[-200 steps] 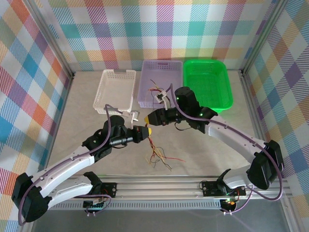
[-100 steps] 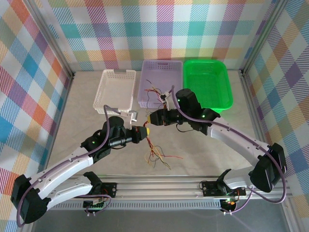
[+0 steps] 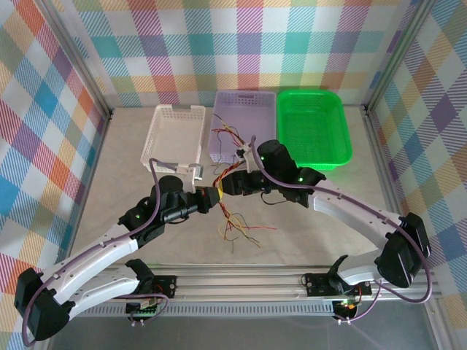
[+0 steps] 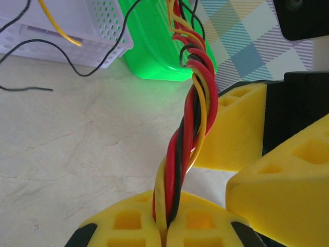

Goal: Untangle the cables

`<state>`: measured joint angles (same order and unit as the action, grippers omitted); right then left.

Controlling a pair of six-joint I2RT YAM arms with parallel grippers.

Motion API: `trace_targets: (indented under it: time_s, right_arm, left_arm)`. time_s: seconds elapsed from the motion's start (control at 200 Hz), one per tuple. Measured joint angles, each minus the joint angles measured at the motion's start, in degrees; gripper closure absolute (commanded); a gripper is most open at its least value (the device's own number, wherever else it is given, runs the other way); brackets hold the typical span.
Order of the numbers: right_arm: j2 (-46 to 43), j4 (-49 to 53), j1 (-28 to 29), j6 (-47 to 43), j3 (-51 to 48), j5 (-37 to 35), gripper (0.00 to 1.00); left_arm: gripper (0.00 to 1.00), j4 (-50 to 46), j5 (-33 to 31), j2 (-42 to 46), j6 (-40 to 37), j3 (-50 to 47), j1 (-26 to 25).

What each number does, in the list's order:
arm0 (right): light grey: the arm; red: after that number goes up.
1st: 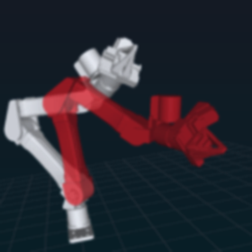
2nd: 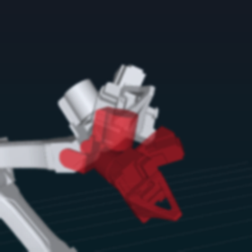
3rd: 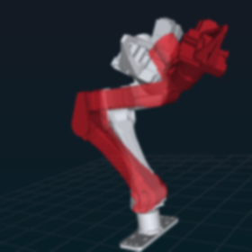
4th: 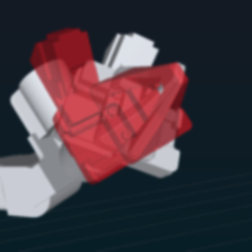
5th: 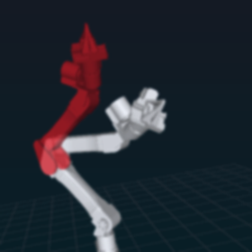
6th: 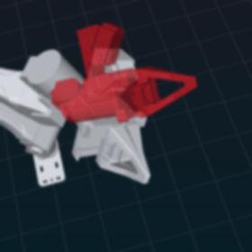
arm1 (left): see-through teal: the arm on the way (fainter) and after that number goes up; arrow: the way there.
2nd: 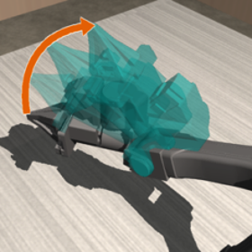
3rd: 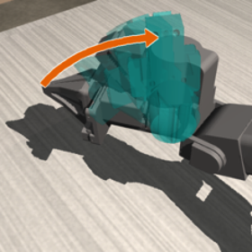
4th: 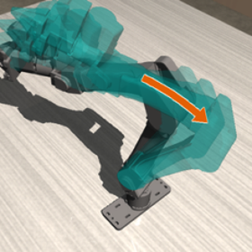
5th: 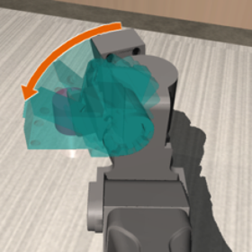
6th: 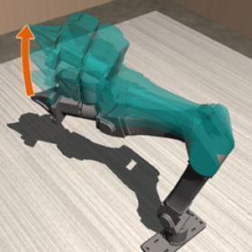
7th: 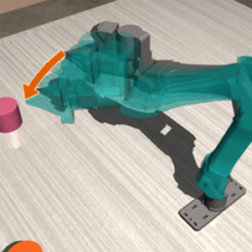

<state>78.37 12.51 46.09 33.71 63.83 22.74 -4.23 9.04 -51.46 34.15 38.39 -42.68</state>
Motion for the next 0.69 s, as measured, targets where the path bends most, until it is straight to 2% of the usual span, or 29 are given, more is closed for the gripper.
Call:
trace_targets:
  time_s: [0.125,0.45,0.595,0.65,0.695]
  right_arm:
    - [0.57,-0.96,0.02,0.52,-0.09,0.07,0.60]
    - [3.61,-6.60,0.66,2.47,-0.11,0.00,0.61]
    - [3.61,-7.98,0.68,3.39,-0.11,0.02,0.76]
    - [3.61,-8.13,0.81,3.48,-0.09,-0.15,0.85]
    - [3.56,-8.41,0.96,3.72,-0.11,-0.20,0.96]
  left_arm:
    - [1.00,0.37,-0.39,-0.17,0.74,-0.44,0.00]
    - [1.00,3.19,3.17,-0.22,0.94,-1.51,-0.92]
    - [1.00,4.46,3.93,-0.20,0.94,-1.70,-0.98]
    - [1.00,4.63,3.96,-0.15,0.94,-1.99,-0.98]
    - [1.00,4.70,3.96,-0.11,0.94,-2.36,-0.98]
